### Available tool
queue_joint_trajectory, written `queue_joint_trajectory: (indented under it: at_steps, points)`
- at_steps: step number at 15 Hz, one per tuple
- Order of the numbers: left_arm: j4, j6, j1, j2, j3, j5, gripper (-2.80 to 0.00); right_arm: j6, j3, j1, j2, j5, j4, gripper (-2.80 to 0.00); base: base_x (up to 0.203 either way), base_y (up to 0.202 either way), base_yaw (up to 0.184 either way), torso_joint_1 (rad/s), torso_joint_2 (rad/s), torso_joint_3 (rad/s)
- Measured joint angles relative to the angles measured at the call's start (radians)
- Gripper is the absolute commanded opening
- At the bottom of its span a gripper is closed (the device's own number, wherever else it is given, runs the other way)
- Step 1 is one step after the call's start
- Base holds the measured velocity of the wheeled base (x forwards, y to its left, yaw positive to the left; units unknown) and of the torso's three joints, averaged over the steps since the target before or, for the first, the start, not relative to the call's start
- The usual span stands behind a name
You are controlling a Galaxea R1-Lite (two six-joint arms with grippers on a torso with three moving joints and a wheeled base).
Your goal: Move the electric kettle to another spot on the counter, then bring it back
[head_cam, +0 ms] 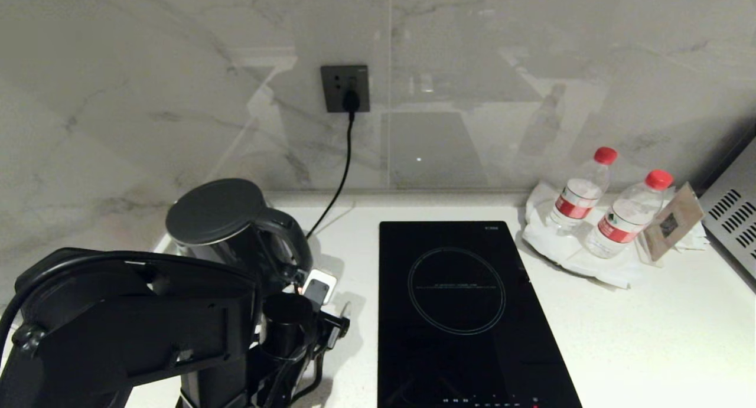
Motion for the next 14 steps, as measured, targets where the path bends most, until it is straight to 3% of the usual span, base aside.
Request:
queue_joint_trajectory:
  at_steps: [10, 14]
  points:
    - [-0.004, -0.016, -0.018, -0.053, 0.111, -0.005, 0.0, 0.0, 0.0, 0.0, 0.0, 0.0, 0.0, -2.8, 0.0, 0.0, 0.0, 0.0, 0.0, 0.0]
    - [-0.005, -0.055, -0.052, -0.036, 0.143, -0.011, 0.0, 0.0, 0.0, 0.0, 0.0, 0.0, 0.0, -2.8, 0.0, 0.0, 0.0, 0.0, 0.0, 0.0]
